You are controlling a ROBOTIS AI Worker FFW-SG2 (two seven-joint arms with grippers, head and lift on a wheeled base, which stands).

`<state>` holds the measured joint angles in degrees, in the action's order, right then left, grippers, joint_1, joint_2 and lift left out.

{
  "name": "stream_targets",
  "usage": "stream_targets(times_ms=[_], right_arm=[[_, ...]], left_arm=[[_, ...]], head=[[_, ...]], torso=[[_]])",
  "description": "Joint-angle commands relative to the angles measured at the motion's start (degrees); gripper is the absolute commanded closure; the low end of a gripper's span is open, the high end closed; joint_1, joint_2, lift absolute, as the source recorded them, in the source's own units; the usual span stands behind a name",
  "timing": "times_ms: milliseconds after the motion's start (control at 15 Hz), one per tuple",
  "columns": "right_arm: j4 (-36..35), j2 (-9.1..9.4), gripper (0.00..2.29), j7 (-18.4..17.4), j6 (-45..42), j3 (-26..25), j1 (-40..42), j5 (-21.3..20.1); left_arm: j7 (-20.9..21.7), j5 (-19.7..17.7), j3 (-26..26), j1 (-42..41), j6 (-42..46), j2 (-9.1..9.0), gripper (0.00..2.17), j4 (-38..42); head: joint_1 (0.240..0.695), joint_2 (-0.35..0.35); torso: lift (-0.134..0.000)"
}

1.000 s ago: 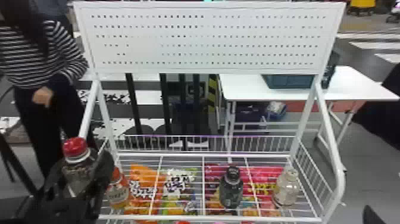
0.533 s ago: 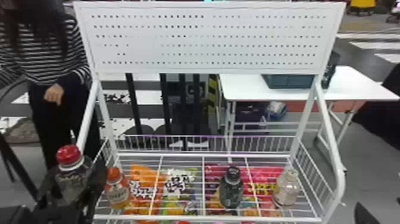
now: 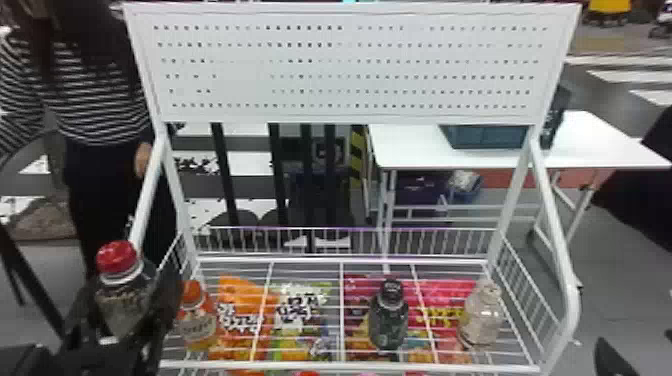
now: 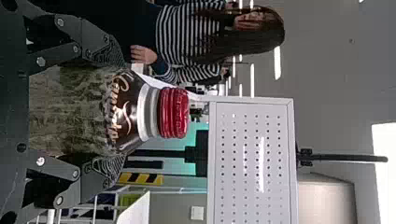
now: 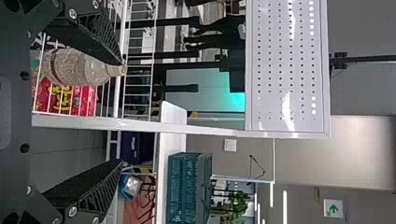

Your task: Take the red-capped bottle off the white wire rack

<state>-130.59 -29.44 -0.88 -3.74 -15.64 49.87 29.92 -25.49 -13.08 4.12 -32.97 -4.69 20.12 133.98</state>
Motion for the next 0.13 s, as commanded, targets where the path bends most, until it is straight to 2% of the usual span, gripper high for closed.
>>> stream_targets(times_ms=[0,67], right_arm=[[-0.01,0.0,0.15,0.0,0.01,0.08,-0.04,-0.04],[-0.01,0.09,0.15,0.0,0.01,-0.01,-0.04,-0.04]], left_arm=[[0.0,0.16,0.01,-0.08,-0.02,0.09,1.85,0.05],[0.0,0.16,-0.08,-0.16,-0.02,0.09,1.85,0.05]], head=[[0.499,0.0],[0.499,0.0]], torso=[[0.0],[0.0]])
